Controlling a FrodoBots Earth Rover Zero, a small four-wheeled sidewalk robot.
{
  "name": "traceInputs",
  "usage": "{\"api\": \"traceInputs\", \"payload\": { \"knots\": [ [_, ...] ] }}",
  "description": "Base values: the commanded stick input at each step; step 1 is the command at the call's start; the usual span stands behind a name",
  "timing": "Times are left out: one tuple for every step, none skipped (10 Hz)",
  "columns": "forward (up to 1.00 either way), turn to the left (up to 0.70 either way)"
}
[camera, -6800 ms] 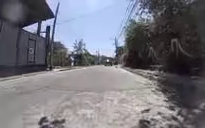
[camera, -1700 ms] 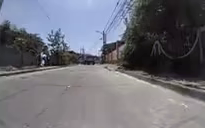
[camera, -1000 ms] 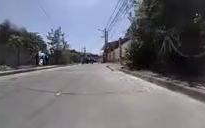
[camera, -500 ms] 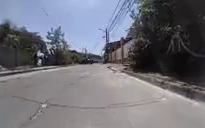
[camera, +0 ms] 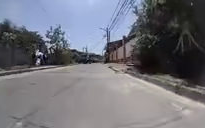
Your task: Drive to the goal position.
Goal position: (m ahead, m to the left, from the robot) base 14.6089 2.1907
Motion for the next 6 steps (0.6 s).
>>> {"api": "traceInputs", "payload": {
  "knots": [
    [1.0, 0.01],
    [1.0, 0.01],
    [1.0, 0.01],
    [1.0, 0.01],
    [1.0, 0.01],
    [1.0, 0.01]
  ]
}}
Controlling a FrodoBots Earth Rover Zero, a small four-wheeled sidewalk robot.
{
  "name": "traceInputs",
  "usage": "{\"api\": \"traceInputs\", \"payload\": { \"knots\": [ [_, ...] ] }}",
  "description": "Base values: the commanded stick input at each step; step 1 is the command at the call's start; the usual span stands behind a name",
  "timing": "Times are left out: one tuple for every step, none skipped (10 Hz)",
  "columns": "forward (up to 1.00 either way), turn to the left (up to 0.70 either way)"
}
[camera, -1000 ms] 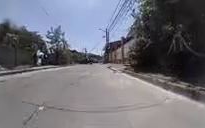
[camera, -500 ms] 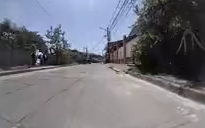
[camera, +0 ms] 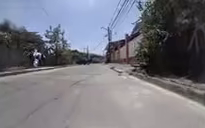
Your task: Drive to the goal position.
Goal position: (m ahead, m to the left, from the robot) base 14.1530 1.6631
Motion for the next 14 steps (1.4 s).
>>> {"api": "traceInputs", "payload": {
  "knots": [
    [1.0, 0.01],
    [1.0, 0.01],
    [1.0, 0.01],
    [1.0, 0.01],
    [1.0, 0.01],
    [1.0, 0.01],
    [1.0, 0.01],
    [1.0, 0.01],
    [1.0, 0.01],
    [1.0, 0.01],
    [1.0, 0.01],
    [1.0, 0.01],
    [1.0, 0.01],
    [1.0, 0.01]
  ]
}}
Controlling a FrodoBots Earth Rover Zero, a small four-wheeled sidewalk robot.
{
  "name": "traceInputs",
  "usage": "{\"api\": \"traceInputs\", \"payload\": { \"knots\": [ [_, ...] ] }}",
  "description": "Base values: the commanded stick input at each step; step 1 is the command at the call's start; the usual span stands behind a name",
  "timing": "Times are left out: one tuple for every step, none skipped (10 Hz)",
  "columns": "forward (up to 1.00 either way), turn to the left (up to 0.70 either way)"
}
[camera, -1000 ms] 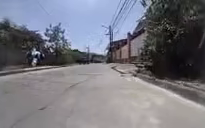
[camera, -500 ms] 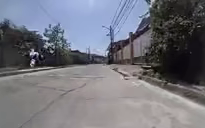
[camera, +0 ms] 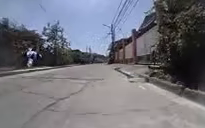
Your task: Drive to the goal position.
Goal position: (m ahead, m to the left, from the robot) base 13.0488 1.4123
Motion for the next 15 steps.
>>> {"api": "traceInputs", "payload": {
  "knots": [
    [1.0, 0.01],
    [1.0, 0.01],
    [1.0, 0.01],
    [1.0, 0.01],
    [1.0, 0.01],
    [1.0, 0.01],
    [1.0, 0.01],
    [1.0, 0.01],
    [1.0, -0.14],
    [1.0, -0.39],
    [1.0, -0.39],
    [1.0, -0.34],
    [1.0, -0.12],
    [1.0, 0.01],
    [1.0, 0.01]
  ]
}}
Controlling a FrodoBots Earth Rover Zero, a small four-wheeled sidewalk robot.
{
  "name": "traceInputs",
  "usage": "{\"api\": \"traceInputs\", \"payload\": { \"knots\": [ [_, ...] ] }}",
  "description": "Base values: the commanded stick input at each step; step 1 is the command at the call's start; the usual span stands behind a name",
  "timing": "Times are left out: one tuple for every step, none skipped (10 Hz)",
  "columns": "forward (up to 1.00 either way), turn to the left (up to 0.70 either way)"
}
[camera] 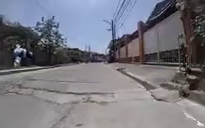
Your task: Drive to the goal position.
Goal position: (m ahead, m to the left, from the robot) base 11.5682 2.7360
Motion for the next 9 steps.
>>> {"api": "traceInputs", "payload": {
  "knots": [
    [1.0, 0.01],
    [1.0, 0.01],
    [1.0, 0.01],
    [1.0, 0.01],
    [1.0, 0.01],
    [1.0, 0.01],
    [1.0, 0.01],
    [1.0, 0.01],
    [1.0, 0.01]
  ]
}}
